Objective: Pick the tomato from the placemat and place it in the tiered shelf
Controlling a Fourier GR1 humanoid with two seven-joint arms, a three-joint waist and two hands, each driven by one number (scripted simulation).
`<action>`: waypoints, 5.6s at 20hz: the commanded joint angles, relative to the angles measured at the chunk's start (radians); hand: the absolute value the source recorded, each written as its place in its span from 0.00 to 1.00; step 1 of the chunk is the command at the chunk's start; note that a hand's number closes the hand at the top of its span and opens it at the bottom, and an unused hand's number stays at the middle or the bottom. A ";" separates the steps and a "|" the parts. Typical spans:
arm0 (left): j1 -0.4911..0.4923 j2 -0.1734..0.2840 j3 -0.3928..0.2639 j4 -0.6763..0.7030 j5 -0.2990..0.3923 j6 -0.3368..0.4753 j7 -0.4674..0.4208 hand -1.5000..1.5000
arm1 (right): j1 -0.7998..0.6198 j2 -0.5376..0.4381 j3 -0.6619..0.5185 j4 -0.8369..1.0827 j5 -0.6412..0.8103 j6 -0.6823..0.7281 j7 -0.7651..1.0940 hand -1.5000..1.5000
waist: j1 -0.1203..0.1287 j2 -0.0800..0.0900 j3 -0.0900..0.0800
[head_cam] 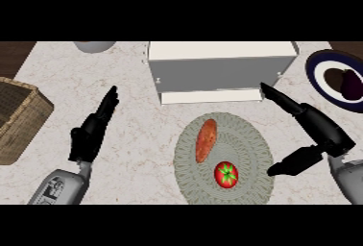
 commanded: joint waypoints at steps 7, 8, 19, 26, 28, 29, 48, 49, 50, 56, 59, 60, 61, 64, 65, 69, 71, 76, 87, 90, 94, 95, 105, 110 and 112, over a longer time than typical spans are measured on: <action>0.008 -0.006 0.004 0.009 -0.029 -0.003 -0.006 0.50 | -0.049 -0.154 0.178 -0.314 0.196 0.138 0.382 0.00 | 0.001 -0.001 0.000; -0.016 -0.031 -0.008 0.012 -0.042 0.011 0.005 0.50 | -0.089 -0.111 0.216 -0.321 0.221 0.135 0.454 0.00 | 0.007 0.001 0.000; -0.014 -0.029 0.085 -0.024 -0.059 -0.069 0.046 0.50 | 0.084 0.006 0.186 -0.618 0.302 0.216 0.652 0.00 | 0.005 0.003 0.001; 0.036 -0.074 0.096 -0.065 -0.099 -0.097 0.067 0.50 | 0.052 0.156 0.217 -0.507 0.467 0.249 0.646 0.00 | 0.012 0.005 0.002; 0.003 -0.077 0.141 0.034 -0.098 -0.132 -0.020 0.50 | 0.103 0.117 0.133 -0.580 0.412 0.313 0.630 0.00 | 0.008 0.005 0.002; 0.047 -0.091 0.091 -0.105 -0.146 -0.075 0.089 0.50 | 0.131 0.123 0.133 -0.637 0.396 0.325 0.673 0.00 | 0.009 0.004 0.002; 0.100 -0.143 0.175 -0.084 -0.193 -0.172 0.016 0.50 | 0.148 0.319 0.204 -0.446 0.715 0.340 0.549 0.00 | 0.012 0.005 0.002; -0.026 -0.141 0.206 -0.012 -0.187 -0.176 0.044 0.50 | 0.134 0.297 0.183 -0.342 0.732 0.309 0.469 0.00 | 0.010 0.006 0.002; 0.068 -0.125 0.192 -0.105 -0.184 -0.208 0.068 0.50 | 0.181 0.286 0.171 -0.359 0.747 0.287 0.420 0.00 | 0.011 0.005 0.002; -0.003 -0.161 0.221 -0.041 -0.205 -0.197 0.060 0.50 | 0.166 0.353 0.212 -0.351 0.825 0.309 0.470 0.00 | 0.009 0.005 0.002; 0.043 -0.186 0.204 -0.046 -0.237 -0.183 0.025 0.50 | 0.225 0.357 0.230 -0.397 0.854 0.311 0.467 0.00 | 0.009 0.005 0.002; 0.031 -0.197 0.219 0.003 -0.232 -0.173 -0.019 0.50 | 0.210 0.323 0.184 -0.361 0.854 0.300 0.408 0.00 | 0.008 0.005 0.002; 0.064 -0.159 0.230 -0.036 -0.223 -0.206 -0.019 0.50 | 0.203 0.352 0.240 -0.327 0.900 0.285 0.438 0.00 | 0.010 0.005 0.002; -0.001 -0.169 0.252 -0.022 -0.220 -0.197 0.027 0.50 | 0.228 0.396 0.281 -0.305 0.946 0.248 0.456 0.00 | 0.009 0.005 0.002; 0.040 -0.187 0.226 -0.018 -0.243 -0.203 -0.004 0.50 | 0.216 0.386 0.239 -0.277 0.936 0.245 0.398 0.00 | 0.010 0.005 0.002; -0.027 -0.196 0.247 0.014 -0.239 -0.197 0.016 0.50 | 0.166 0.399 0.211 -0.157 0.957 0.214 0.351 0.00 | 0.010 0.006 0.002; 0.003 -0.199 0.242 0.038 -0.246 -0.205 -0.016 0.50 | 0.152 0.392 0.180 -0.114 0.963 0.180 0.295 0.00 | 0.010 0.006 0.002; -0.018 -0.208 0.252 0.016 -0.241 -0.218 0.031 0.50 | 0.263 0.343 0.177 -0.221 0.951 0.223 0.263 0.00 | 0.007 0.005 0.002; 0.058 -0.199 0.258 -0.069 -0.240 -0.248 0.030 0.50 | 0.224 0.341 0.207 -0.090 1.044 0.213 0.175 1.00 | 0.010 0.005 0.002; 0.022 -0.226 0.230 -0.069 -0.281 -0.211 0.071 0.50 | 0.186 0.373 0.264 -0.057 1.114 0.168 0.172 1.00 | 0.010 0.005 0.002; -0.033 -0.229 0.255 -0.003 -0.280 -0.208 0.033 0.50 | 0.207 0.351 0.200 -0.037 1.109 0.099 0.093 1.00 | 0.008 0.005 0.002; 0.024 -0.225 0.225 -0.097 -0.285 -0.216 0.092 0.50 | 0.203 0.509 0.296 -0.072 1.171 0.112 0.310 1.00 | 0.013 0.004 0.002; 0.002 -0.224 0.238 -0.039 -0.260 -0.243 0.040 0.50 | 0.029 0.538 0.639 -0.046 1.019 -0.303 1.072 1.00 | 0.068 0.008 0.002; 0.012 -0.223 0.227 -0.017 -0.261 -0.259 0.018 0.50 | -0.087 0.539 0.692 -0.125 0.967 -0.587 1.162 1.00 | 0.076 0.006 0.002; -0.044 -0.231 0.234 0.011 -0.264 -0.248 0.045 0.50 | -0.155 0.539 0.721 -0.150 0.986 -0.656 1.210 1.00 | 0.057 0.006 0.001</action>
